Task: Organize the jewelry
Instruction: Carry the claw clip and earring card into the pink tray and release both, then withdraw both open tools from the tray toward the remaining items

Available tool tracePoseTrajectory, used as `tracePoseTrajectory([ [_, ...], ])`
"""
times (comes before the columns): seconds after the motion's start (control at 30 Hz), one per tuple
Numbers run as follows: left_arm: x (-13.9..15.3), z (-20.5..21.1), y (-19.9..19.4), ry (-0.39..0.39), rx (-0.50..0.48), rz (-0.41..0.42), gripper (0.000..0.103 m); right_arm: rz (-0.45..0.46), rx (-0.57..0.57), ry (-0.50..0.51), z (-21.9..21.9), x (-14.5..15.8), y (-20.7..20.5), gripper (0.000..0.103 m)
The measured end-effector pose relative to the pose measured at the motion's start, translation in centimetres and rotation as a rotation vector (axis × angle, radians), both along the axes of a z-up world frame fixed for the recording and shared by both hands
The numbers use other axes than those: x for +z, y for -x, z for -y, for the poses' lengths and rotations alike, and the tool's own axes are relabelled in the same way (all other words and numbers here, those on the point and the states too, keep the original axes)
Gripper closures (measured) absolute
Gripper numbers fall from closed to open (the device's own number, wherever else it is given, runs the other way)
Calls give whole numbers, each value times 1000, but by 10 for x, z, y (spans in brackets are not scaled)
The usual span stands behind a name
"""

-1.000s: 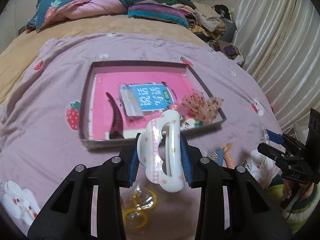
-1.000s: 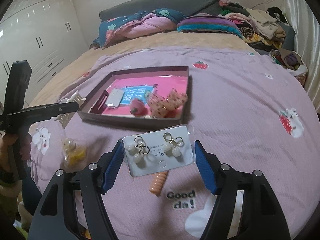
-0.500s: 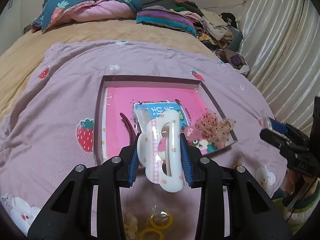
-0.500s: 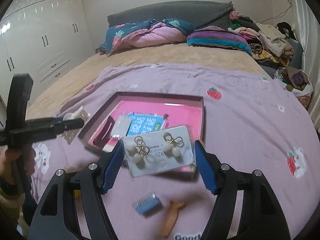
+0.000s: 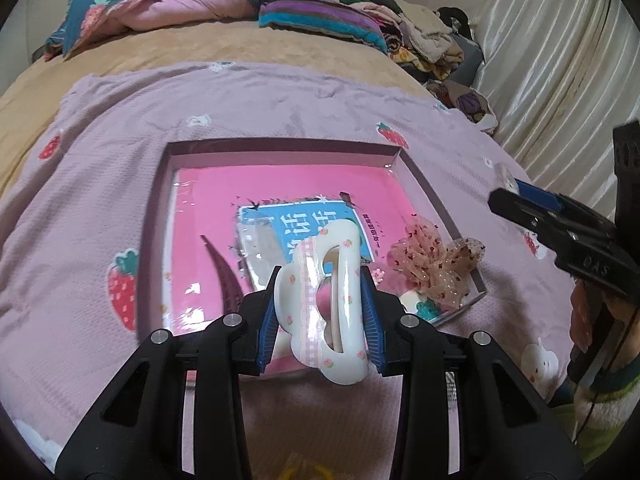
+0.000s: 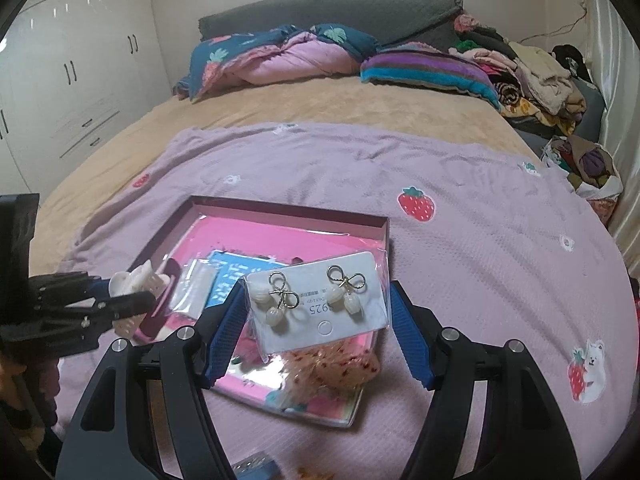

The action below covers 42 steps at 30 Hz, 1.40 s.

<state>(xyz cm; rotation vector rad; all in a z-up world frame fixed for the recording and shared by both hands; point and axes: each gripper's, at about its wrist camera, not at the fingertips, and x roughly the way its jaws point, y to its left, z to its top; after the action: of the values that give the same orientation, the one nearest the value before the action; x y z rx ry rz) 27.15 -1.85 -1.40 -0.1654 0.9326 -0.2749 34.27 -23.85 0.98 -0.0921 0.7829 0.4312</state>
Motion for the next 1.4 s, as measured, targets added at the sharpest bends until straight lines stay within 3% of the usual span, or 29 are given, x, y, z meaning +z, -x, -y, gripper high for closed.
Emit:
tracePoseTrajectory([
  [0.6, -40, 17, -15, -36, -41, -76, 75, -127, 36, -17, -17, -50, -43, 35],
  [0.97, -28, 15, 1, -39, -39, -44, 67, -204, 28, -41, -18, -74, -49, 27],
  [1.4, 2, -2, 26, -28, 34, 11, 47, -141, -29, -115, 9, -42, -13, 14],
])
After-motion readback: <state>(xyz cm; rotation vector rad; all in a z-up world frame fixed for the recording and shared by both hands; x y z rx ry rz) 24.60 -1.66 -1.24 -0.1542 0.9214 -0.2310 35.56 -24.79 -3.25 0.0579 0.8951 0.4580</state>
